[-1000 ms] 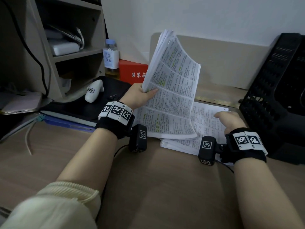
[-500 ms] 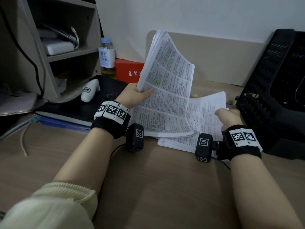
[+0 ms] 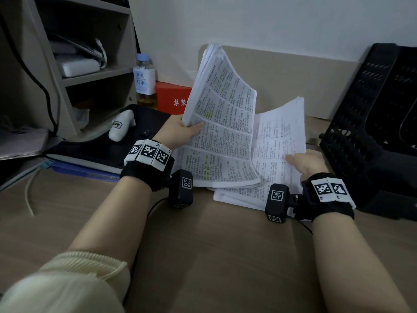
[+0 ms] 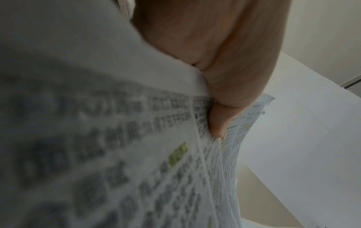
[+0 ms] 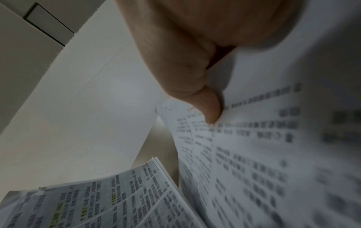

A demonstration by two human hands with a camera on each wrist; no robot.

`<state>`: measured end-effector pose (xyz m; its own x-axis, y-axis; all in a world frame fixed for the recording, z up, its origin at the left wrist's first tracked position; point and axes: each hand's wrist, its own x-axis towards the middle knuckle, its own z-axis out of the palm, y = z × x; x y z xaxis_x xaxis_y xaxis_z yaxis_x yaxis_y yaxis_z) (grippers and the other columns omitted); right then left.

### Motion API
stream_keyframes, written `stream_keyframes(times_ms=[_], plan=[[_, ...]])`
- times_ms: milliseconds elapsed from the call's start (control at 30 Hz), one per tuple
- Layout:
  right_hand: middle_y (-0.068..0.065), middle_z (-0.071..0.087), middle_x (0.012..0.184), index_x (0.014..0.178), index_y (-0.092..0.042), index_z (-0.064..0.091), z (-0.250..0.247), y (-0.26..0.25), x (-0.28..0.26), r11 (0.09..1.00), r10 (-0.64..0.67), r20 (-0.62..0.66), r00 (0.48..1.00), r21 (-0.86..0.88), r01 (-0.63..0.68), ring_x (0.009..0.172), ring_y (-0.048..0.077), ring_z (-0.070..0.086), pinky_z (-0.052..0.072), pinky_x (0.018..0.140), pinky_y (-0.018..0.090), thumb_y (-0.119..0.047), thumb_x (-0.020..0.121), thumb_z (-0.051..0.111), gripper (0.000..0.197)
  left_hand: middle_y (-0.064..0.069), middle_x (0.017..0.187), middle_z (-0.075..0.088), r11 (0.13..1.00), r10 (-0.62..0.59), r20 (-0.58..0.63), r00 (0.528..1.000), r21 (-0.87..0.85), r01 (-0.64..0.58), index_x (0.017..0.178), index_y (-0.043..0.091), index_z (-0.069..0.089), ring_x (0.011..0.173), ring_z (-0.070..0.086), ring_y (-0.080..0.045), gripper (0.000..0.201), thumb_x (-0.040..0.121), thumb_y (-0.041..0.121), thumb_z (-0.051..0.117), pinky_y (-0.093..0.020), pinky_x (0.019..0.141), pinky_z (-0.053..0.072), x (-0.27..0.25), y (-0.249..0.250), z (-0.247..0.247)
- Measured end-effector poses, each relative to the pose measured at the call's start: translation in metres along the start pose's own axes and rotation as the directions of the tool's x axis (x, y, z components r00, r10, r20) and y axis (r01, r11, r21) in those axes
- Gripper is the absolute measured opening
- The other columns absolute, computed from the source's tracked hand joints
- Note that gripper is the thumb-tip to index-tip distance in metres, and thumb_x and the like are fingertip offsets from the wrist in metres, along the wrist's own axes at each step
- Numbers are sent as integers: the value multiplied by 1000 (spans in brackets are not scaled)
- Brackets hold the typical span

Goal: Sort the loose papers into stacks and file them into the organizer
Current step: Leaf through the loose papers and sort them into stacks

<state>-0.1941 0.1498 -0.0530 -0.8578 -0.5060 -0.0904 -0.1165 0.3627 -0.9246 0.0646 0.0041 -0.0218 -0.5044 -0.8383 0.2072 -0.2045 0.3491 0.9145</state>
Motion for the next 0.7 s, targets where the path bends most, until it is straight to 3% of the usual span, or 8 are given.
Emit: stream_keyframes(times_ms=[133, 267, 367, 467, 533, 700], plan=[[7, 69, 106, 110, -7, 69, 2, -2, 1, 978, -95, -139, 986, 173, 118, 99, 26, 66, 54, 88, 42, -8, 85, 59, 26, 5, 94, 68, 997, -24, -58, 998, -73, 20, 115, 10, 66, 89, 65, -10, 25, 93, 24, 63, -23, 77, 53, 1, 1, -5], [5, 67, 105, 114, -7, 66, 4, -4, -4, 911, -157, -321, 934, 318, 263, 98, 21, 65, 54, 88, 36, -14, 89, 58, 28, -5, 104, 69, 994, -35, -148, 988, -107, 19, 113, 9, 67, 97, 66, -19, 25, 93, 24, 64, -34, 88, 53, 2, 3, -14], [-2, 63, 111, 128, -12, 56, 5, -8, -13, 795, -221, -434, 873, 439, 419, 101, 12, 62, 50, 89, 27, -19, 96, 49, 33, -2, 101, 66, 991, -41, -211, 977, -135, 12, 115, 9, 65, 94, 63, -17, 25, 94, 22, 62, -31, 84, 51, 3, 3, -18], [-11, 56, 114, 142, -16, 39, 7, -11, -16, 690, -292, -439, 850, 519, 505, 99, -6, 58, 47, 89, 15, -21, 101, 39, 41, -1, 98, 66, 990, -72, -217, 974, -132, 44, 111, 11, 66, 94, 63, -18, 21, 93, 22, 63, -32, 84, 50, 3, -1, -18], [-9, 54, 121, 145, -14, 33, 9, -13, -19, 660, -328, -435, 839, 530, 533, 103, -7, 56, 46, 88, 11, -19, 102, 35, 43, 0, 93, 67, 989, -107, -207, 973, -127, 82, 103, 14, 66, 97, 64, -21, 14, 93, 23, 64, -36, 88, 51, 3, -3, -16], [0, 49, 135, 148, -14, 26, 17, -17, -24, 612, -370, -414, 832, 564, 553, 122, 10, 52, 43, 107, 31, -17, 102, 33, 46, -2, 96, 68, 985, -134, -169, 976, -133, 112, 110, 10, 68, 101, 66, -24, 22, 92, 23, 65, -40, 93, 52, 3, -4, -12]])
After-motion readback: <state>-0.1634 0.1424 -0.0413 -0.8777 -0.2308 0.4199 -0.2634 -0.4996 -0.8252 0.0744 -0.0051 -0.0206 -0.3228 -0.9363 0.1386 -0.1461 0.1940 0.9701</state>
